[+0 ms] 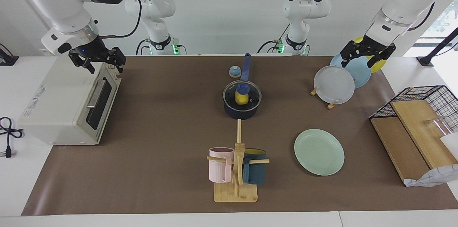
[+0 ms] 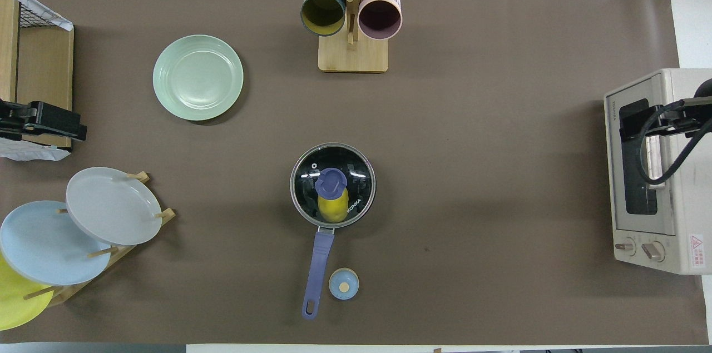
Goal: Transfer potato from pot to plate
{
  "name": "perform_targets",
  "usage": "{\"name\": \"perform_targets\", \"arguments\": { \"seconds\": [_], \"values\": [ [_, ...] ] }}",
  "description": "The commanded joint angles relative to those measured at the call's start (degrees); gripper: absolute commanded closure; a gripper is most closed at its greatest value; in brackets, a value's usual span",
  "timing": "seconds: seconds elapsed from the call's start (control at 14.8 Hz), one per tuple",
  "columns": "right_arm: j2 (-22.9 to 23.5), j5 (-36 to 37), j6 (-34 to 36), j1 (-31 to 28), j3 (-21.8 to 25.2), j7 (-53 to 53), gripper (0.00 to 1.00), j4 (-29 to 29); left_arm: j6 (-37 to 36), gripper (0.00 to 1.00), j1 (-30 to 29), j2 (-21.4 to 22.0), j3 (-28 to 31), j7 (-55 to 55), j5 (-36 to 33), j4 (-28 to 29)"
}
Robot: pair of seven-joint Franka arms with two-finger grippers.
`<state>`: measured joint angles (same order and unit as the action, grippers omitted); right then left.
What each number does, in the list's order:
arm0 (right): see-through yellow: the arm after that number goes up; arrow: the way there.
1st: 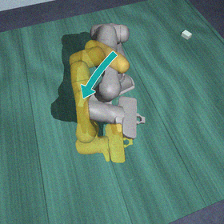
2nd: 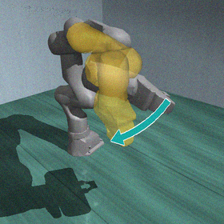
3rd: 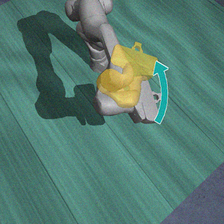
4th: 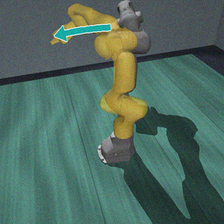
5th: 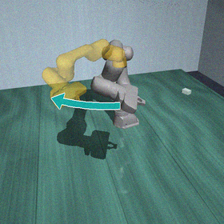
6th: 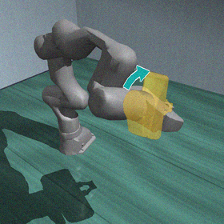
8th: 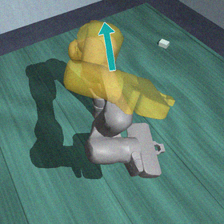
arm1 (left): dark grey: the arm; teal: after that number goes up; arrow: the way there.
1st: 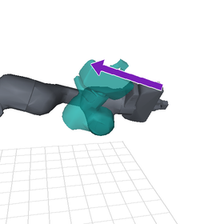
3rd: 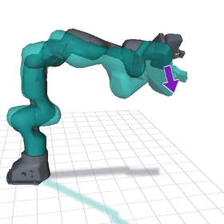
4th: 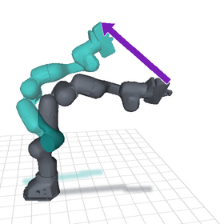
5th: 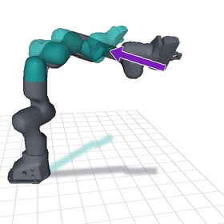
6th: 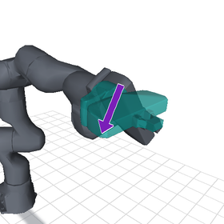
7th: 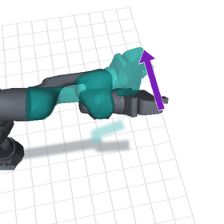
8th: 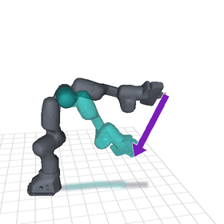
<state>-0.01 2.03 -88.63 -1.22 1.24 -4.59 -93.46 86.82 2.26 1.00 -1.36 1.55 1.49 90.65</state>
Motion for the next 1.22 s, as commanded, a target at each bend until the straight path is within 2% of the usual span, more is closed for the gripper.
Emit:
{"name": "perform_targets", "arguments": {
  "seconds": [0.0,0.54,0.68,0.81,0.88,1.15],
  "values": [
    [-0.87,-1.06,-0.14,-0.62,-0.36,0.55,0.00,-1.02,-0.60,0.00,-0.59,1.28,-0.49,-0.23,-0.70,0.93],
    [-1.04,-1.06,-0.22,-0.27,-0.71,-1.63,0.00,-1.37,-0.60,0.00,-0.59,1.28,-0.49,-0.23,-0.70,0.93],
    [-0.78,-3.41,-2.32,0.08,-1.24,-4.81,0.00,-1.29,-0.60,0.00,-0.59,1.28,-0.49,-0.23,-0.70,0.93],
    [-0.08,-4.31,-2.95,2.27,-1.33,-2.36,0.00,-0.67,-0.51,0.00,-0.59,1.28,-0.49,-0.23,-0.70,0.93],
    [0.79,-4.14,-2.69,4.54,-1.33,-0.18,0.00,1.33,-0.60,0.00,-0.59,1.28,-0.49,-0.23,-0.70,0.93],
    [9.75,-4.75,1.88,13.50,-2.11,11.86,0.00,13.37,-0.60,0.00,-0.59,1.28,-0.49,-0.23,-0.70,0.93]
  ]
}}
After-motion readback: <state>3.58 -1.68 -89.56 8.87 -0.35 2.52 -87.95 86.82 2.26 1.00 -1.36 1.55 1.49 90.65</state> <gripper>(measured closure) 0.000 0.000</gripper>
